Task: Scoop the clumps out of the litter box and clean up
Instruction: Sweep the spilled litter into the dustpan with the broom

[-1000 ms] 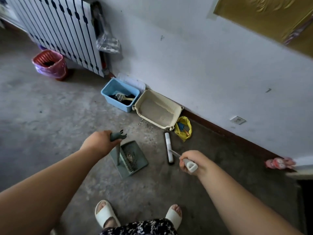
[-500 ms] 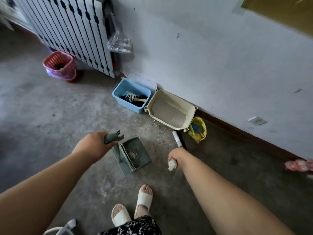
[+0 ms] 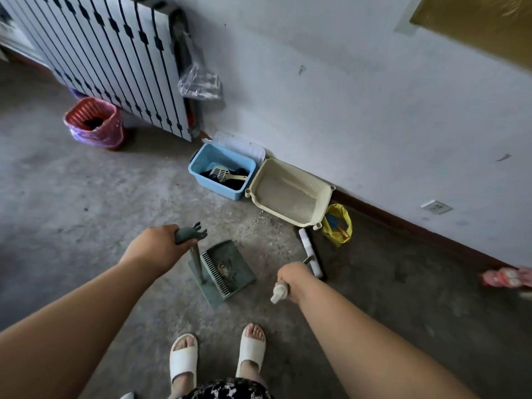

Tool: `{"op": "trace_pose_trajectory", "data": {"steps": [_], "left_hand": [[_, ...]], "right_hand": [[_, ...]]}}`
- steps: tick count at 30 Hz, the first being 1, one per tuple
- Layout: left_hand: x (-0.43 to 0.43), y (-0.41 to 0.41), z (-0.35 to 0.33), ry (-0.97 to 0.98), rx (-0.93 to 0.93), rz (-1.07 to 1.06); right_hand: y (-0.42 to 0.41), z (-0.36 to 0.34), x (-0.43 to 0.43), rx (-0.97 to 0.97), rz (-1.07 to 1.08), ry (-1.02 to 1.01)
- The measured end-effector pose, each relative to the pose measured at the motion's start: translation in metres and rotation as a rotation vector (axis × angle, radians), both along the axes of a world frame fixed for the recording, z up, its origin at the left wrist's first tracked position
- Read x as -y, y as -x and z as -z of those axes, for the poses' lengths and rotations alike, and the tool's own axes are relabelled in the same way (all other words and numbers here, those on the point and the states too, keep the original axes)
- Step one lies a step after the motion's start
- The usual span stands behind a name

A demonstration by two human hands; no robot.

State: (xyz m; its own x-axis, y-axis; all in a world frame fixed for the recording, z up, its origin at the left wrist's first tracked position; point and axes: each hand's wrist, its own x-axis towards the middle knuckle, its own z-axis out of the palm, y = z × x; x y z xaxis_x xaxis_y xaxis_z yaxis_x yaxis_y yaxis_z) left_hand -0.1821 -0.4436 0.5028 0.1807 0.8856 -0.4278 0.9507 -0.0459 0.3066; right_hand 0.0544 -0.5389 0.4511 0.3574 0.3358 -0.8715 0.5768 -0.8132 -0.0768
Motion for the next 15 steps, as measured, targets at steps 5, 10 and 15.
{"op": "trace_pose_trajectory", "data": {"steps": [5,10,15], "left_hand": [[-0.014,0.016,0.0,0.014,0.024,0.057],[-0.025,0.042,0.003,0.019,0.024,0.095],[-0.038,0.063,0.0,0.016,0.024,0.132]], "right_hand": [[0.025,0.01,0.001,-0.168,0.478,-0.147],[0.039,0.01,0.02,-0.172,0.601,-0.144],[0.056,-0.004,0.025,-0.143,0.699,-0.169]]}}
